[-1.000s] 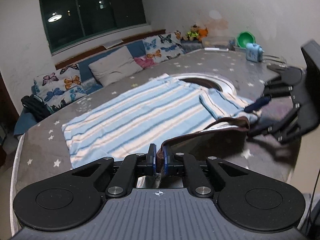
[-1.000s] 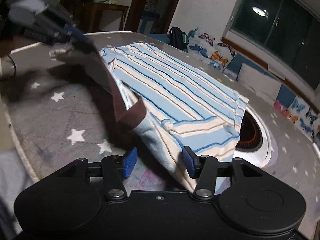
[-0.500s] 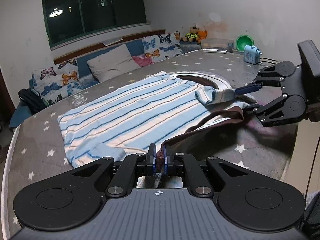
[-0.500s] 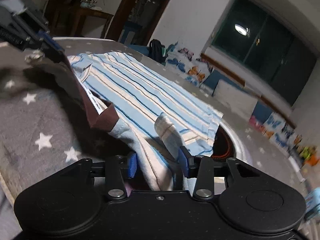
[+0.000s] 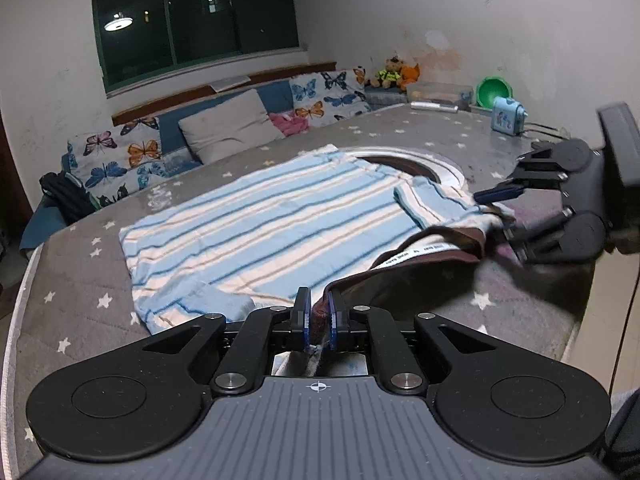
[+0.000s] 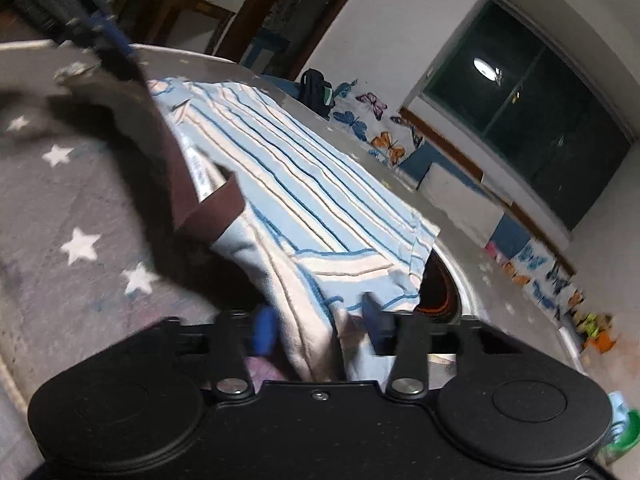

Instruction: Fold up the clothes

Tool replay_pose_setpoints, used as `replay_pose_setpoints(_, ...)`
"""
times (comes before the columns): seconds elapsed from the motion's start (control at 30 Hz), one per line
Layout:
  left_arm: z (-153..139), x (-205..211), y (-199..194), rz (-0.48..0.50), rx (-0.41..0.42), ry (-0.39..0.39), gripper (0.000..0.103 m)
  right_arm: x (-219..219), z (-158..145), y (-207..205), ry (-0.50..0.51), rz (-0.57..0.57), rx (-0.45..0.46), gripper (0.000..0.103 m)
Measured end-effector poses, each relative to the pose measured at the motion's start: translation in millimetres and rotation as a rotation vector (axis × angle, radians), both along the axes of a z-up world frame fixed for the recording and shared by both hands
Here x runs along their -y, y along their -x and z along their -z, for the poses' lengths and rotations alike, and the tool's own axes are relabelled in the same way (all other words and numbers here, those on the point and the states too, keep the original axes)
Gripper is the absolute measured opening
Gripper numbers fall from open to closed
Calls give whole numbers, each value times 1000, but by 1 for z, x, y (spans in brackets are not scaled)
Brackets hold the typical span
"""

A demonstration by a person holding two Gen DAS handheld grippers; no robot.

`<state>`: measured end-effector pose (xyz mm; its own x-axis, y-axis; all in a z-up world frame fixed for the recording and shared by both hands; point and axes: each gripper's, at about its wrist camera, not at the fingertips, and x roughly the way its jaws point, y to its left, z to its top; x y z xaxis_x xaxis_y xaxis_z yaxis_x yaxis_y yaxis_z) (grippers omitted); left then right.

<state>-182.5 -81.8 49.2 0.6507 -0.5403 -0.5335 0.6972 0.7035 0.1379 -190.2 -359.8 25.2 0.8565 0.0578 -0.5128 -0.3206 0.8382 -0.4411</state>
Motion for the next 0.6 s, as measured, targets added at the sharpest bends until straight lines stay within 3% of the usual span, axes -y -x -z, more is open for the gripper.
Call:
replay_pose_setpoints(0.03, 3, 0, 4, 7, 9, -15, 17, 1, 0, -3, -22, 5, -12, 17)
replay_pose_setpoints(0.1, 8, -1, 12, 14, 35, -47, 31, 7, -2, -6, -79, 16, -33, 15)
replay_pose_setpoints(0.27, 16, -13, 24, 8, 80, -92, 44, 17, -7, -4, -186, 40, -68, 15)
replay_pose_setpoints(0.43, 20, -27, 25, -4, 93, -127, 54, 16, -9, -3, -201, 50, -75, 15)
replay_pose_setpoints(0.5, 22, -32, 22, 9, 82, -139, 62, 16, -9, -6, -210, 57, -85, 15)
replay_pose_setpoints(0.6, 31, -32, 18, 44, 46, -168, 62, 17, -8, -10, -211, 60, -90, 15)
